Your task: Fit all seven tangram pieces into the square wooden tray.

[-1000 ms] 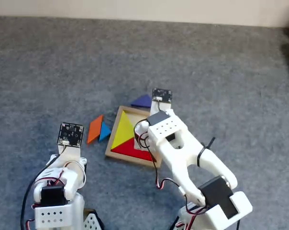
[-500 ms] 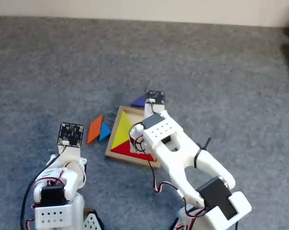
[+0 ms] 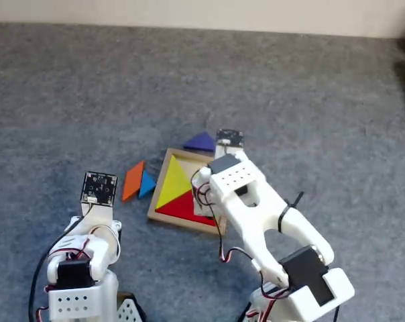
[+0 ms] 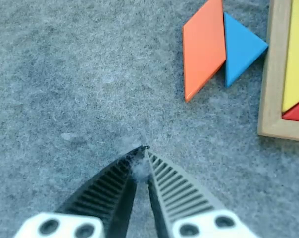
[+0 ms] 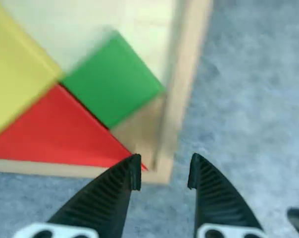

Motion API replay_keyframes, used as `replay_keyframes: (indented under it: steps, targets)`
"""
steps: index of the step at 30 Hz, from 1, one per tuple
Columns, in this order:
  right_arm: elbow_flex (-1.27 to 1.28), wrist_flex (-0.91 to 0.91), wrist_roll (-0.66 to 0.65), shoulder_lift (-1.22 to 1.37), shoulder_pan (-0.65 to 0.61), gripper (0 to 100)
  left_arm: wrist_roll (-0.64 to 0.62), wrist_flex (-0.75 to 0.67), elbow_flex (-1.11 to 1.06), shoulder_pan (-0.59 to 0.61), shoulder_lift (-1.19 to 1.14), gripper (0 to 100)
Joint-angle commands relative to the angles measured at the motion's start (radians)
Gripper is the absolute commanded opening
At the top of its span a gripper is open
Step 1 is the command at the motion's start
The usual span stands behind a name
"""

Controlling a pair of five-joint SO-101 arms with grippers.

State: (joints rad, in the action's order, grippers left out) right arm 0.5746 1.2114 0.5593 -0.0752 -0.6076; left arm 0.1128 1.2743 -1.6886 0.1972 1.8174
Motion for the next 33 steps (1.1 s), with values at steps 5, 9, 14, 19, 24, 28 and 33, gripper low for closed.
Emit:
replay_keyframes:
  steps: [5,9,14,19,24,28,33]
  targets:
    - [-0.077,0.107,-0.052,-0.229,0.097,15.1,0.003,0.003,-0.007,0.001,0.001,1]
    - [0.008,0.101,-0.157,-0.361,0.117,2.9,0.003,0.003,-0.007,0.001,0.001,1]
    - [0.105,0.110,-0.222,-0.519,0.154,1.2,0.003,0.003,-0.007,0.001,0.001,1]
    - [0.216,0.108,-0.290,-0.694,0.268,1.2,0.003,0.003,-0.007,0.001,0.001,1]
    - [0.406,0.101,-0.374,-0.878,0.334,1.2,0.003,0.003,-0.007,0.001,0.001,1]
    - [0.527,0.101,-0.420,-1.021,0.377,1.2,0.003,0.003,-0.007,0.001,0.001,1]
    - [0.647,0.101,-0.463,-1.187,0.407,1.2,0.003,0.003,-0.007,0.001,0.001,1]
